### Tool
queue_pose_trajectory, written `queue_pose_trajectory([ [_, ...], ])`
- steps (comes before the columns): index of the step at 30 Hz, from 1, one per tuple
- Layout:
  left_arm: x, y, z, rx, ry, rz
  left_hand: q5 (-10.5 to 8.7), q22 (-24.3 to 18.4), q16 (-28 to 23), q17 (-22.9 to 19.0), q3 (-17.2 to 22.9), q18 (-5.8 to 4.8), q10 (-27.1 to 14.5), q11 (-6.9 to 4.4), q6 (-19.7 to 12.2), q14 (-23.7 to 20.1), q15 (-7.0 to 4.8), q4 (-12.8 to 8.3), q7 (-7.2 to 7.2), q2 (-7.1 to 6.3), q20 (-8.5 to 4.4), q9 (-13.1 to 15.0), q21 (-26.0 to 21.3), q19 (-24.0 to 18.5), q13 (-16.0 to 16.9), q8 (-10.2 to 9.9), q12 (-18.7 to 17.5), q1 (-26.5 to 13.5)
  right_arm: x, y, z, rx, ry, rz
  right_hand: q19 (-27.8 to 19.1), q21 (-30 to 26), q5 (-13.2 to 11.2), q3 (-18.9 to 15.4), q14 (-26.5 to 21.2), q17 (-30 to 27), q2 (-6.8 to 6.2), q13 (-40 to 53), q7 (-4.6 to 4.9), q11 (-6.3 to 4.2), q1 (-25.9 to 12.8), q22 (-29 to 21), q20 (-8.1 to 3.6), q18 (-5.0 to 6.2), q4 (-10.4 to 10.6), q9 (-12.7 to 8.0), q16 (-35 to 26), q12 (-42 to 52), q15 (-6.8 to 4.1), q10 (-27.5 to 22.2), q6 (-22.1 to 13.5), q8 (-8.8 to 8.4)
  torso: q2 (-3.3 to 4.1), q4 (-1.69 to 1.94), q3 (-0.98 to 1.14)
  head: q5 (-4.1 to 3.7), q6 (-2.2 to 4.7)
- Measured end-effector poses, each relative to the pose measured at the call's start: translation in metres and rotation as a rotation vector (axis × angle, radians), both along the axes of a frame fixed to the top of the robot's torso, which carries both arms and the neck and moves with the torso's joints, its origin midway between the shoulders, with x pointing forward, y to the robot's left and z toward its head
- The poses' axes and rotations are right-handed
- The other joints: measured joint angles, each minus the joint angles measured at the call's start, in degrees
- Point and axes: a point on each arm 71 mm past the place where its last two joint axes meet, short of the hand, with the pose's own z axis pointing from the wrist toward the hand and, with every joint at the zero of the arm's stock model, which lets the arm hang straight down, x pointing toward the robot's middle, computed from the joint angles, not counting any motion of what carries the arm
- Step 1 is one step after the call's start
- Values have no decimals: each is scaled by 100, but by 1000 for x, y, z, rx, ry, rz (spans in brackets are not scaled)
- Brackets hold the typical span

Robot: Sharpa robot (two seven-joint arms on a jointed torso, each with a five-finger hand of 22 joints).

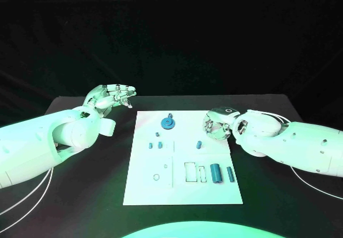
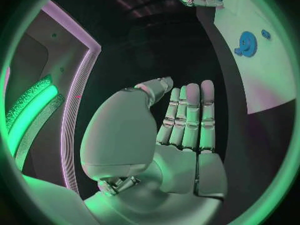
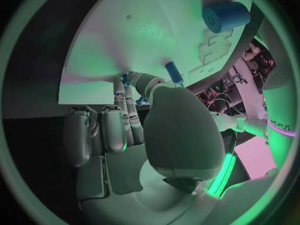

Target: Assemble the parts on the task board

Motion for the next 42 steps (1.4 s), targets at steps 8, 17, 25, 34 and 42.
queue_pose_trajectory([
  [8, 0, 1, 0, 8, -3, 3, 0, -5, 0, -6, 0, 0, -20, 20, 0, 0, 0, 0, 0, 0, 0, -1, 0, 0, -1, 0, 0, 0, -3, 5, 0, -42, -29, 6, 0, 140, 238, 125, 0, 18, 41, 5, -30, -34, -43, -1, 0, -45, -71, 98, 60, -1, -41, 87, 43, 59, -5, -3, 2, -7, -12],
  [17, 0, 1, 0, 21, -10, 5, 0, -5, 0, -6, 0, 0, -20, 20, 0, 0, 0, 0, 0, 0, 0, -2, 0, 0, -5, 0, -1, 0, -8, 9, -2, -67, -70, 9, -22, 400, 317, 410, 1, 155, 139, 37, -72, 11, -121, -1, -22, -111, -269, 290, 211, -53, -81, 194, 153, 221, -5, -3, 3, -23, -7],
  [25, 0, 1, 1, 35, -18, 1, 0, 26, 271, 72, -64, 0, -51, 9, -73, 272, -20, -32, -9, 30, -1, -2, 98, 231, -12, 33, 81, 30, -11, 9, -3, -65, -94, 5, -22, 415, 317, 489, 1, 155, 174, 38, -73, 32, -156, -2, -22, -111, -316, 349, 238, -80, -80, 215, 153, 246, -4, -3, 2, -26, -4],
  [34, 0, 2, 1, 47, -24, 1, 0, 28, 271, 75, -64, 0, -92, 10, -72, 271, -21, -31, -9, 30, -1, -3, 98, 230, -18, 33, 81, 30, -15, 7, -1, -47, -115, 0, -22, 443, 271, 506, 1, 157, 175, 24, -73, 32, -157, -3, -22, -111, -332, 379, 238, -121, -80, 215, 152, 244, -4, -3, 0, -29, -4],
  [42, 0, 3, 1, 52, -26, 6, 0, 27, 271, 64, -64, 0, -174, 31, -144, 238, 12, -31, 20, 30, -1, -3, 98, 229, -35, 33, 81, 30, -18, 6, 14, -10, -150, 3, -22, 443, 219, 528, 0, 159, 198, 26, -73, 32, -180, -3, -22, -111, -354, 413, 237, -145, -80, 215, 149, 270, -10, -7, 0, -32, 25],
])
